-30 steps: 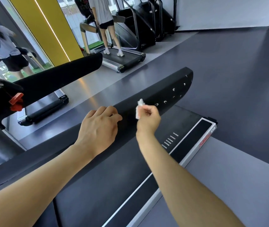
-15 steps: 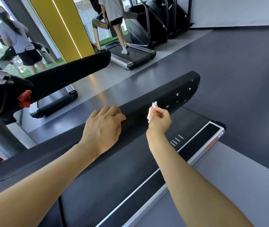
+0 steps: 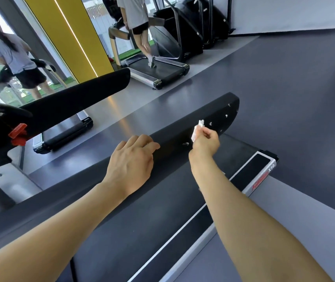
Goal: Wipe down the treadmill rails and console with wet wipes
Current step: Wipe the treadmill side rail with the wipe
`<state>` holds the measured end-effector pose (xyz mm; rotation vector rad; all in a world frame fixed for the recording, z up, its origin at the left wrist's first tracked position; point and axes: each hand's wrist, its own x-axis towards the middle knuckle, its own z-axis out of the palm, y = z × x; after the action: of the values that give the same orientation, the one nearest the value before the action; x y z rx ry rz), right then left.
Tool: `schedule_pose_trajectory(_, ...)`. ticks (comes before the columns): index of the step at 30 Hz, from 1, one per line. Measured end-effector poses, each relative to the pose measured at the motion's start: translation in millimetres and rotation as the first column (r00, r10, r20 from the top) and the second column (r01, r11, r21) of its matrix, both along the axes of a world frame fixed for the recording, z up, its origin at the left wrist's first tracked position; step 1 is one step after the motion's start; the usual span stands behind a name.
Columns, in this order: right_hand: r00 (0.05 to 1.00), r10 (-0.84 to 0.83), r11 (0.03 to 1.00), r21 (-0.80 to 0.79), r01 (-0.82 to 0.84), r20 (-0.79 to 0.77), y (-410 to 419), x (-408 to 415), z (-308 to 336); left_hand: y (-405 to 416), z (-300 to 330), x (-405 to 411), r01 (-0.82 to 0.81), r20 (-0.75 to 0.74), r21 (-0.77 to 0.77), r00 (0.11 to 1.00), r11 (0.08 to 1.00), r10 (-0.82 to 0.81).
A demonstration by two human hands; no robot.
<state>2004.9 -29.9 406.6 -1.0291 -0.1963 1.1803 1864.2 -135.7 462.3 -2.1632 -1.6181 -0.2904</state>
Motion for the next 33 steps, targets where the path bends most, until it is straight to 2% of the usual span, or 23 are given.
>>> schedule_pose_trajectory(4,0.999,-0.017,0.999,0.030,0.016,0.037,-8,-15,-7,20,6,12,0.012,0.000,-0.006,1.000,1.000,-0.013)
schedule_pose_trajectory(8,0.995,0.097,0.991,0.085,-0.099,0.023,-56,-54,-19,55,14,26,-0.026,0.035,-0.033,0.999,0.999,0.027)
schedule_pose_trajectory(12,0.999,-0.007,0.999,0.034,0.009,-0.052,-21,-26,-15,87,10,37,-0.056,0.028,-0.088,0.998,0.995,0.059)
schedule_pose_trajectory(16,0.994,-0.109,0.994,-0.013,0.109,-0.017,6,-5,-17,101,1,37,-0.036,0.033,-0.130,0.999,0.991,0.040)
schedule_pose_trajectory(23,1.000,0.001,0.997,0.071,-0.001,-0.005,-43,-53,-36,100,-4,36,-0.006,0.087,-0.139,0.996,0.990,0.018)
schedule_pose_trajectory(26,0.997,-0.073,0.996,0.041,0.074,-0.030,-13,-30,-32,99,-4,37,-0.009,0.098,-0.146,0.995,0.989,0.024)
schedule_pose_trajectory(30,0.982,-0.188,0.982,0.007,0.188,0.030,10,-9,-24,98,-3,40,-0.021,0.108,-0.160,0.993,0.987,0.039)
schedule_pose_trajectory(33,0.988,-0.149,0.988,0.043,0.151,-0.036,-16,-33,-29,99,-3,39,0.010,0.110,-0.183,0.994,0.983,0.010)
